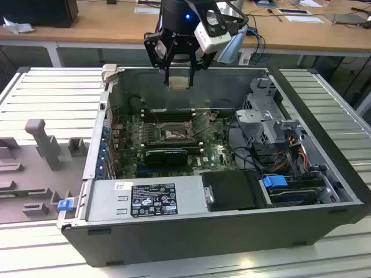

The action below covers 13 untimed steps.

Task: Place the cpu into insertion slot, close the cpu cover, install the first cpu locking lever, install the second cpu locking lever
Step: 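Place the cpu into insertion slot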

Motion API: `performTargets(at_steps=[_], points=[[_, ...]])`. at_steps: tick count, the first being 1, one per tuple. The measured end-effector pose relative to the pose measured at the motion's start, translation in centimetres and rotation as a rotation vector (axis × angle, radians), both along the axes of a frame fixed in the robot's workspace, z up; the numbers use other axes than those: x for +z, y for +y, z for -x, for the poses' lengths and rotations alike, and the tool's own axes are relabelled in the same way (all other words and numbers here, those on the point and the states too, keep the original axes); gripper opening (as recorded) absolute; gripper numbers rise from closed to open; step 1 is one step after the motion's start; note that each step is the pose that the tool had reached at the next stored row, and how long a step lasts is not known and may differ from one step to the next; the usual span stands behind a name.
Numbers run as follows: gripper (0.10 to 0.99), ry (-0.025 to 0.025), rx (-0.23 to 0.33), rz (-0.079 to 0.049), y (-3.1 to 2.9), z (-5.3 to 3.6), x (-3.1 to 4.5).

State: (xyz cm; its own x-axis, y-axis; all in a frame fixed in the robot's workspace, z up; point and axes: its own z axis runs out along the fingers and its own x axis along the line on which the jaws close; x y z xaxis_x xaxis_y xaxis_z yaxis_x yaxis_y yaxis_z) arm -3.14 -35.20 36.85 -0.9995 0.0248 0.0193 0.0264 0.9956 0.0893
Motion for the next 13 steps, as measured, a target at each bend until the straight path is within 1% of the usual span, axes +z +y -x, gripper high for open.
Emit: performTargets(at_steps=[4, 9, 11, 13], points=[[0.529, 0.0000, -0.027, 0.000, 0.00, 0.00, 0.00], [0.529, 0.0000, -0.081, 0.000, 0.00, 0.00, -0.02], [0.529, 0.0000, -0.126, 0.000, 0.00, 0.00, -0.03], [0.529, 0.0000, -0.156, 0.000, 0.00, 0.00, -0.04]])
